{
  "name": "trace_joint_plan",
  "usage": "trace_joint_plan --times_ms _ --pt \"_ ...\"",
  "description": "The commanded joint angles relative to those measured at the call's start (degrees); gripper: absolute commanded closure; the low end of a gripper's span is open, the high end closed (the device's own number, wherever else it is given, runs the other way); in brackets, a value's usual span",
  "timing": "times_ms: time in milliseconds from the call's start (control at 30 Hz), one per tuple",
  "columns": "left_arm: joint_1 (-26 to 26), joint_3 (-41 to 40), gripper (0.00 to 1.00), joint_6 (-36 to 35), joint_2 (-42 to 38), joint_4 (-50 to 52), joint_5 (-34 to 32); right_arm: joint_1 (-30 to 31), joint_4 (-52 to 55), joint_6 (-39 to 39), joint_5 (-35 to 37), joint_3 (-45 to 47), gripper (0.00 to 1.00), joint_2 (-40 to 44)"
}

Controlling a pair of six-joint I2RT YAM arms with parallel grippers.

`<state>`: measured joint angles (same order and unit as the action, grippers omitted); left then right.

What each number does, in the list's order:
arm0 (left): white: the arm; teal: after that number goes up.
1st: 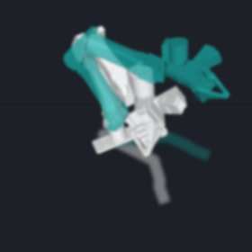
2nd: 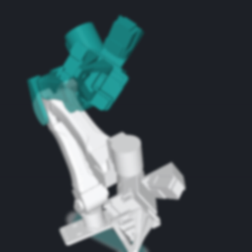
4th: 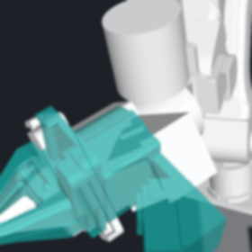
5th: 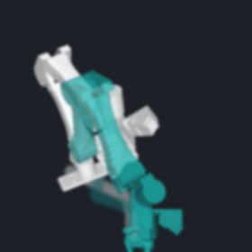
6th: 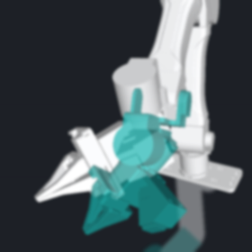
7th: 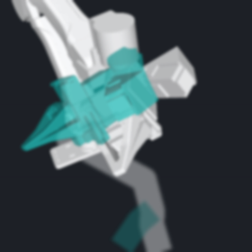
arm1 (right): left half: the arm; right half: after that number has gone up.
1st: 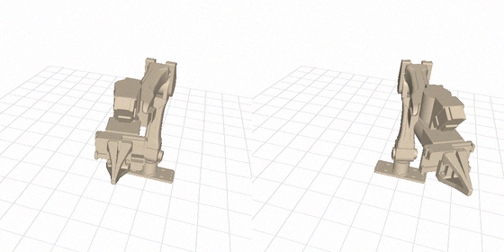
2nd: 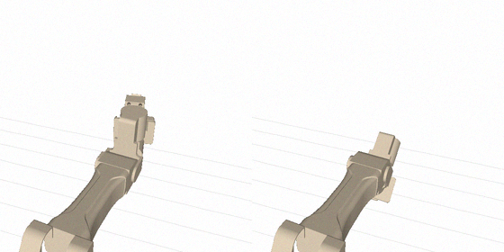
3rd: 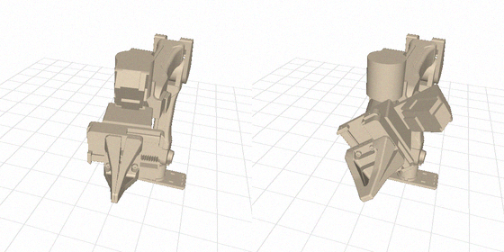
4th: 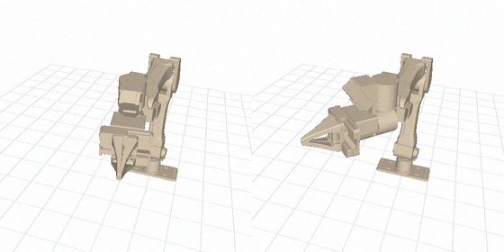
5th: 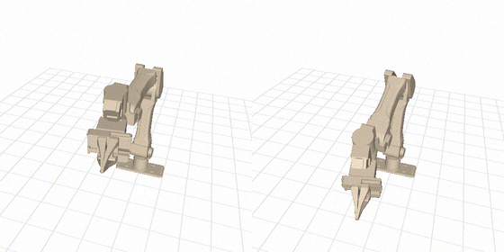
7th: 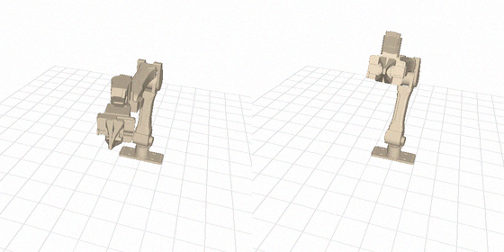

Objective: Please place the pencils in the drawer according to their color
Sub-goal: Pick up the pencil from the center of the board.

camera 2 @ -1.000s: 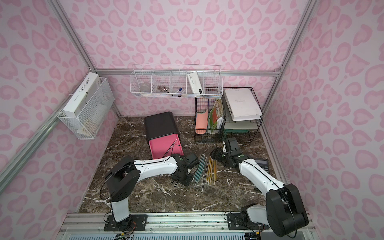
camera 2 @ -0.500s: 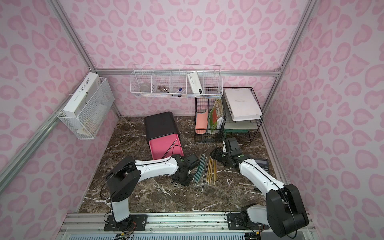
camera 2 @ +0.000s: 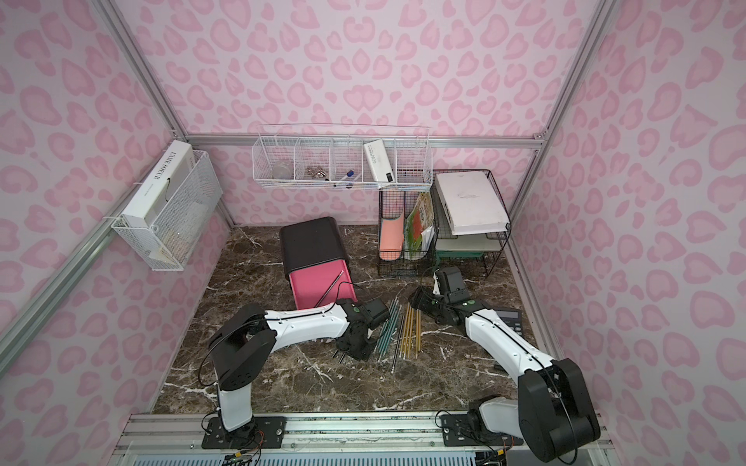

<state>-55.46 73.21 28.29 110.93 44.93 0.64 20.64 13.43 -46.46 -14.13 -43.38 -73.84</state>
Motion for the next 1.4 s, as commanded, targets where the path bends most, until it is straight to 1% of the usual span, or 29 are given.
trace_joint_plan --times_ms 0,200,400,567,800,967,1133,1367 --pt "0.00 -0.36 0.86 -0.78 1.40 -0.92 0.50 0.02 -0.07 0.40 0.23 -0.09 0.33 0.28" --pt "0.00 0.24 1.00 -1.22 2.25 -0.88 0.76 0.02 0.00 0.31 0.24 -0.09 0.33 0.28" --pt "0.00 0.41 1.00 -1.35 1.94 -0.47 0.57 0.07 -0.07 0.30 0.24 -0.05 0.33 0.24" --pt "-0.04 0.96 1.00 -0.70 -0.37 0.79 -0.81 0.01 -0.25 0.31 0.12 0.00 0.33 0.21" --pt "0.00 4.40 1.00 0.09 -4.57 4.80 -4.36 0.02 -0.68 0.14 -0.11 0.38 0.33 0.16" --pt "0.00 6.62 1.00 -0.78 -6.94 7.10 -4.10 0.05 -0.91 0.05 -0.18 0.40 0.33 -0.06" --pt "0.00 7.65 1.00 -1.22 -11.03 9.21 -2.76 0.06 -1.12 -0.03 -0.18 0.26 0.33 -0.11" --pt "0.00 9.26 1.00 -1.22 -18.13 14.31 -2.87 0.05 -1.74 -0.30 -0.53 -0.23 0.33 -0.92"
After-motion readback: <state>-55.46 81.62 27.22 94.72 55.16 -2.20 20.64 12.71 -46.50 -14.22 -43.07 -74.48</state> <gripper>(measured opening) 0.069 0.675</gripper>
